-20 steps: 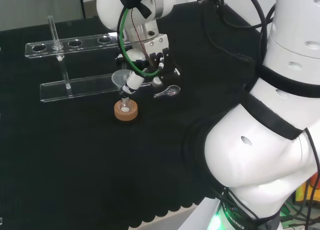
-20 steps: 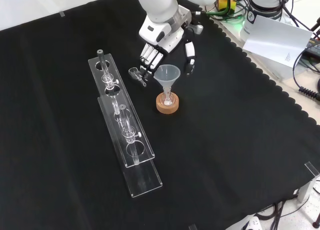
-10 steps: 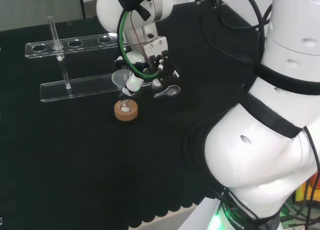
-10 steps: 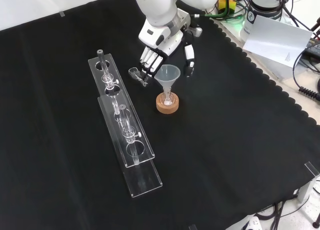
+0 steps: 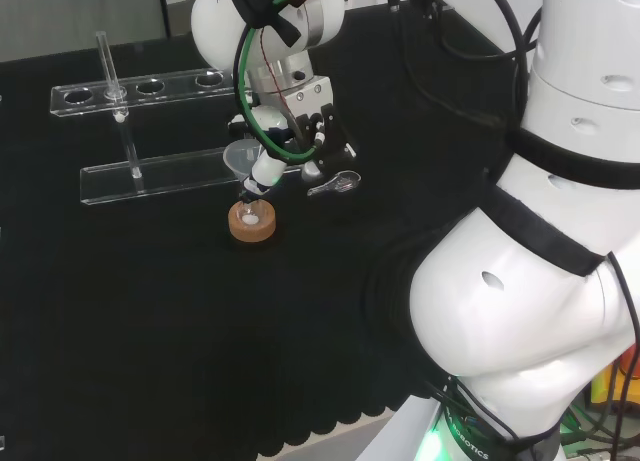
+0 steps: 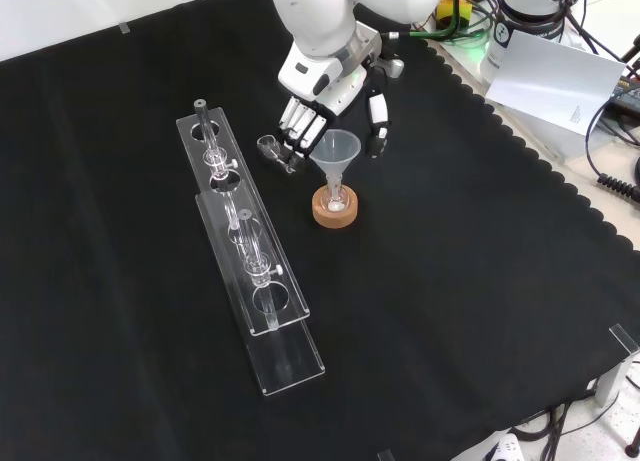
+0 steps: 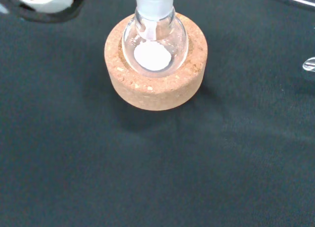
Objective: Remove the funnel from the round-bottom flask.
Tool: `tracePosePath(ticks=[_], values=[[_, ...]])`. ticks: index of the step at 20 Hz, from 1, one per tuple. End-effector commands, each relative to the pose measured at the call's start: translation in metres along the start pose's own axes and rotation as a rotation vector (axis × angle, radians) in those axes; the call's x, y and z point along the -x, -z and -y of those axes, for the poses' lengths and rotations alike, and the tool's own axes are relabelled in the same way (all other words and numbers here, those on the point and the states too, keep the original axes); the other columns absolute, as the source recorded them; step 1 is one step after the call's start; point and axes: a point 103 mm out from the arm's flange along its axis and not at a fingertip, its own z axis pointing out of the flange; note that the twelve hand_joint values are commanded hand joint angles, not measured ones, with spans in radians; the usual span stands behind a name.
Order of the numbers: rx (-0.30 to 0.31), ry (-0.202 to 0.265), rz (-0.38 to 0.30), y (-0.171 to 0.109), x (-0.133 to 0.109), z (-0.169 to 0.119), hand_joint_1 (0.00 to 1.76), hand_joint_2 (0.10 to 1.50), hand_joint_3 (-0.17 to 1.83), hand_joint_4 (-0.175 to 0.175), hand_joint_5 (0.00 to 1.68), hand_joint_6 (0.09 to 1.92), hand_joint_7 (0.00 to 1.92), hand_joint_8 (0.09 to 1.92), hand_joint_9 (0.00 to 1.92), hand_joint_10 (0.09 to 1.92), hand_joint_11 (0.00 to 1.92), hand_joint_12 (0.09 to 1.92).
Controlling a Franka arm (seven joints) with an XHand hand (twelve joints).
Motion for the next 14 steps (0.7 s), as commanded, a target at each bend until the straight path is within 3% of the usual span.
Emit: tracePosePath(ticks=[1, 6, 14], values=[[0.010, -0.006, 0.028, -0.0001, -0.0004, -0.0006, 0.75, 0.65, 0.41, -0.075, 0.06, 0.09, 0.00, 0.47, 0.37, 0.73, 0.30, 1.35], [0.010, -0.004, 0.044, -0.0026, -0.0034, -0.0027, 0.80, 0.65, 0.46, -0.081, 0.12, 0.09, 0.01, 0.65, 0.49, 0.69, 0.30, 1.36], [0.010, -0.015, 0.055, -0.0030, -0.0045, -0.0043, 0.82, 0.64, 0.50, -0.081, 0.22, 0.09, 0.08, 0.71, 0.56, 0.68, 0.31, 1.35]])
